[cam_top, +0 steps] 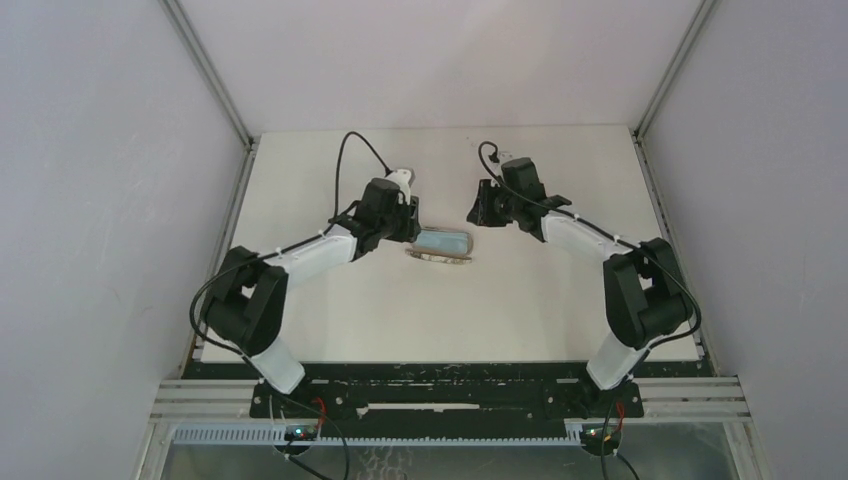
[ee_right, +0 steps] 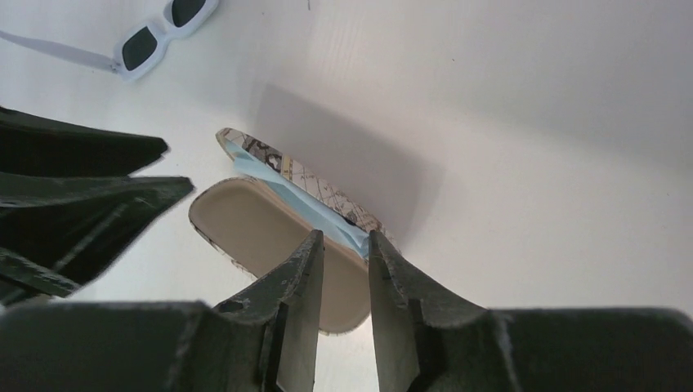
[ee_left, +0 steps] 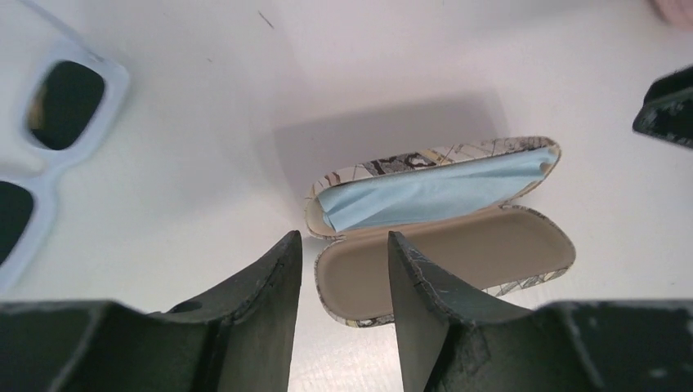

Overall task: Organize the sunglasses
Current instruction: Place the glasses cleaning cloth in the sunglasses case, then pick up the sunglasses from the center of the board.

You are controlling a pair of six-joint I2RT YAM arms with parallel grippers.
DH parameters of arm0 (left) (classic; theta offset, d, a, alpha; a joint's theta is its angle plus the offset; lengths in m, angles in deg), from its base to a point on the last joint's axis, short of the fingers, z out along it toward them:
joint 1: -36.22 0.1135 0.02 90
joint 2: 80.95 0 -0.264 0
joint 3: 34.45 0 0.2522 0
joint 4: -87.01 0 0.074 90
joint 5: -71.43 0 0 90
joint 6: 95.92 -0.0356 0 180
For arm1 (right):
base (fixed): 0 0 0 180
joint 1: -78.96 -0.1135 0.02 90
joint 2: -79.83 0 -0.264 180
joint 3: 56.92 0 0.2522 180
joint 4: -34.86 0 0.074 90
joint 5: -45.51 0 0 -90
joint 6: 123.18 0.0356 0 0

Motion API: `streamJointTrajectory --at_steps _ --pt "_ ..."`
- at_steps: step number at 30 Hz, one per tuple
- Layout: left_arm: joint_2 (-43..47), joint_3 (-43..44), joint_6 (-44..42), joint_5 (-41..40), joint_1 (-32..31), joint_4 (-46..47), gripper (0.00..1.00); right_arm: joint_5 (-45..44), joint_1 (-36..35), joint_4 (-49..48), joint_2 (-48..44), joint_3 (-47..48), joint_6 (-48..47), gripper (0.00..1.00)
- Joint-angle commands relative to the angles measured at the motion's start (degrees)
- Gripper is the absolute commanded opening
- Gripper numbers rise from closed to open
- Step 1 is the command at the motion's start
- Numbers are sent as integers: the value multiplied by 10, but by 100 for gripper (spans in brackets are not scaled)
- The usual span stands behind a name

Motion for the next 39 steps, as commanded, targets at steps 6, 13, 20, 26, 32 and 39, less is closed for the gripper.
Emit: streamJointTrajectory --at_steps 6,13,20,26,32,39 --pt "135 -42 63 -242 7 -16 50 -31 5 -29 -109 -69 -6 29" --pt "141 -58 128 -395 69 -72 62 -31 4 -36 -171 -140 8 30" --pt "78 -31 147 -410 108 -74 69 -29 3 -32 -208 -177 14 31" --pt "31 -2 143 -386 136 -52 70 -31 4 -30 -215 -183 13 32" --pt "-11 34 133 -377 145 -44 66 -31 4 -33 -211 -183 12 32" --pt "-51 70 139 -365 147 -64 52 -31 4 -33 -211 -184 13 32"
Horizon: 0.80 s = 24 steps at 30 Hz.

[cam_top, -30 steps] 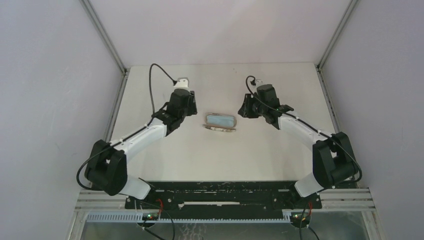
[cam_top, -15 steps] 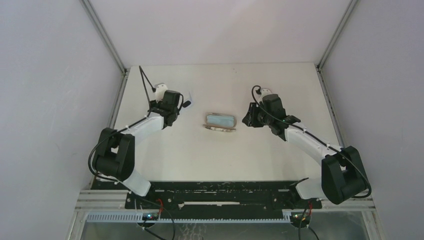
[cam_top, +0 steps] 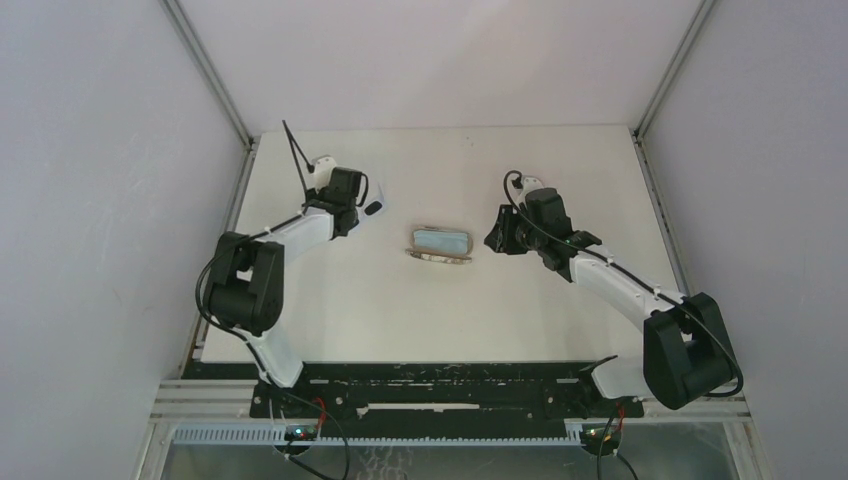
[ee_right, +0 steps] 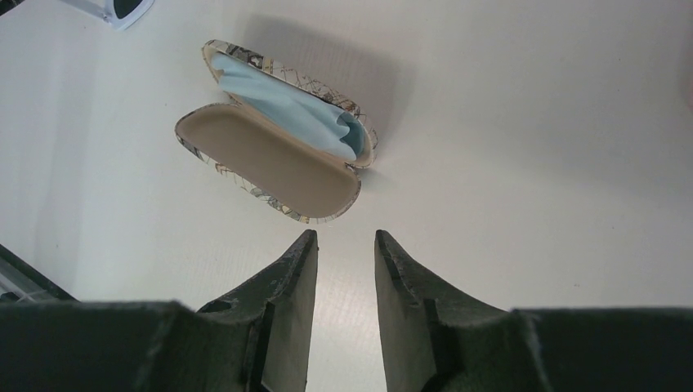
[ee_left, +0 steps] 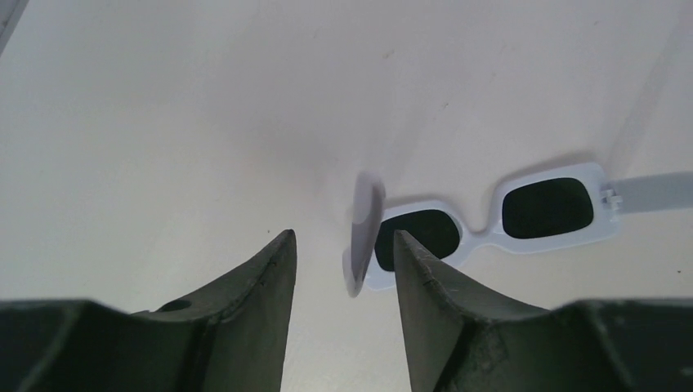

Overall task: Organize the sunglasses
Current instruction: Pick up the sunglasses from the center of the board.

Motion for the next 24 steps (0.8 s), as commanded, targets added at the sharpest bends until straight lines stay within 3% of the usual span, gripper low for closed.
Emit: streamJointTrajectory --at_steps 1,9,16,24 --pt "-18 43 10 6 7 3 50 -6 2 -21 -14 1 6 32" --pt "-44 55 24 21 12 -8 39 -8 2 -22 -17 -3 7 31" --pt "-33 57 25 28 11 -13 15 -10 1 -18 -25 -5 6 31" --pt "18 37 23 44 12 -22 0 -12 0 -12 -49 -7 1 31"
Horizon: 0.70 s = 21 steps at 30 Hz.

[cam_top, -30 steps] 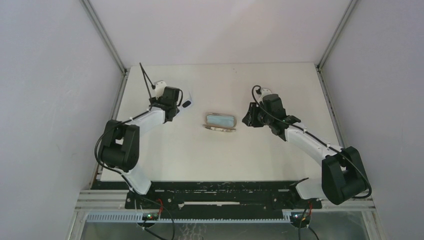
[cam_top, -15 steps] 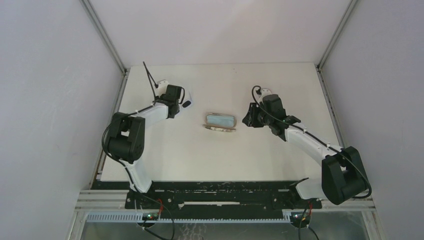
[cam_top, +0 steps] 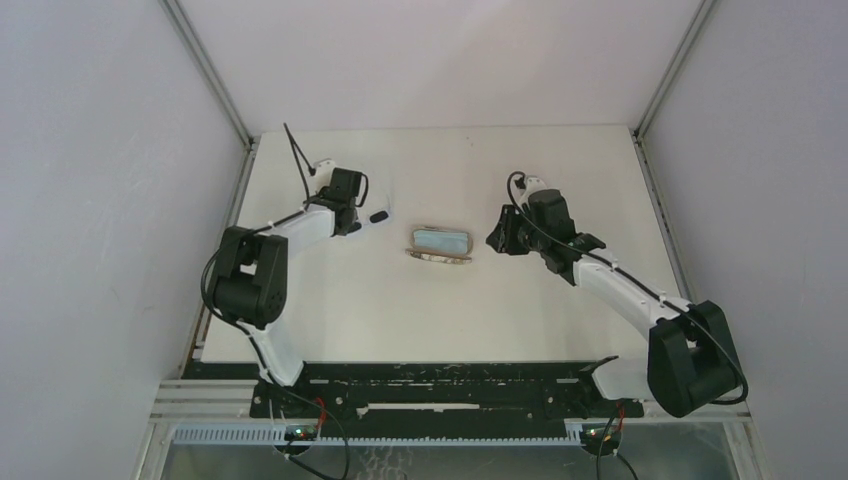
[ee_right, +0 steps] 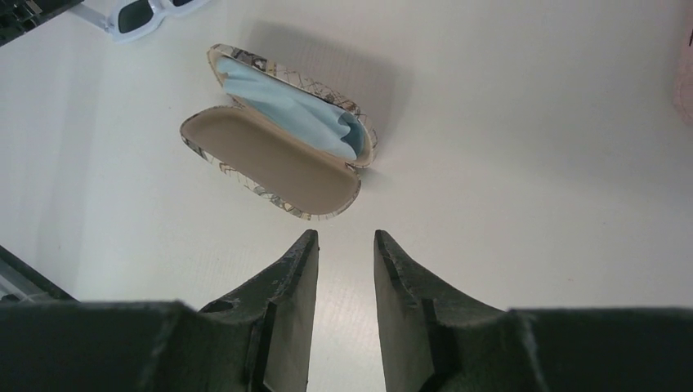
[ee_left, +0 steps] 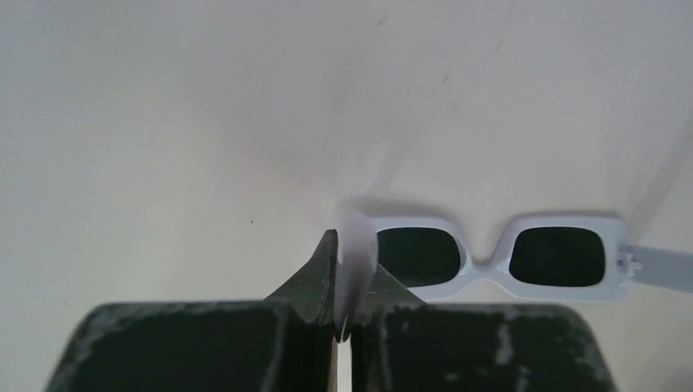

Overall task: Organize the sunglasses
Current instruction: Pick up the sunglasses from the center of the board.

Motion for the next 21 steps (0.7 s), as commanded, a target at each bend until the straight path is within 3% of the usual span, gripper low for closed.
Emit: streamJointTrajectory --at_steps 1,11,21 --pt "67 11 7 13 3 -2 0 -5 0 -11 -38 0 -1 31" --pt "261 -99 54 99 -3 -37 0 -12 1 -2 -157 -39 -15 32" --pt "448 -225 160 159 -132 -153 0 -32 0 52 -293 -106 65 32"
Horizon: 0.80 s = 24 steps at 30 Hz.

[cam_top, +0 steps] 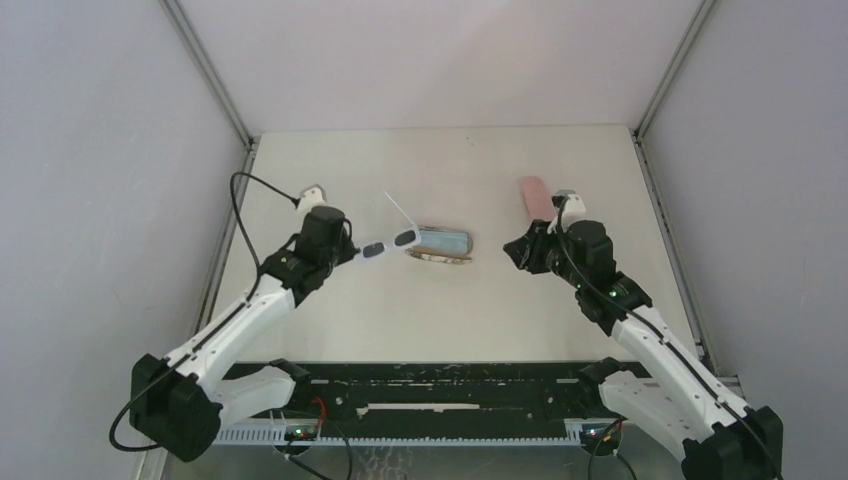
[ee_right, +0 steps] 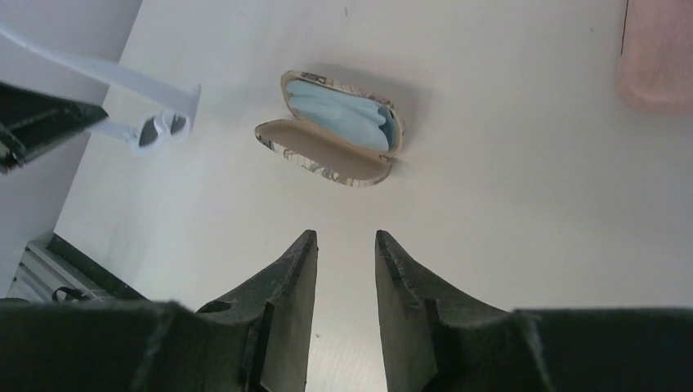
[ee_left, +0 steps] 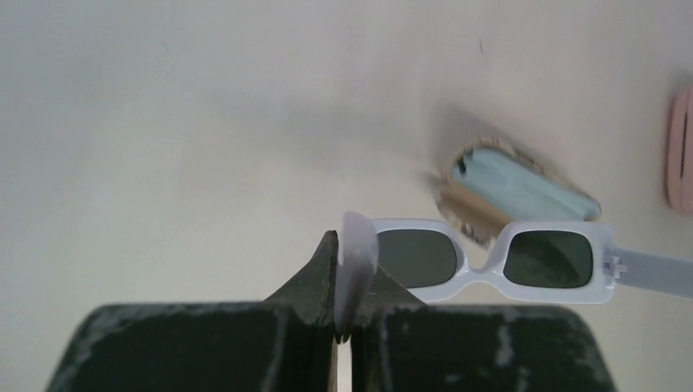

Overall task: Organize the sunglasses
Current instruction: Pick up the sunglasses from the center of the board, then place the sunglasses at the center of the board.

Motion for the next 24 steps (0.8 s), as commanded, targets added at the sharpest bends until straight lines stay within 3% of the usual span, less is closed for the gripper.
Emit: streamJointTrajectory --at_steps 1,5,11,21,24 --pt "61 -69 98 76 -48 -51 0 -25 0 38 -44 -21 49 32" --pt "71 -104 155 155 -52 -68 0 -40 0 82 -70 -23 57 32" --pt "47 -73 189 169 -53 -153 0 -60 0 131 -98 -29 63 32" --pt "-56 -66 237 221 -51 -139 0 -60 2 150 -116 -33 63 33" --pt "-68 -70 248 218 -43 -132 4 -60 2 153 -114 -33 60 34"
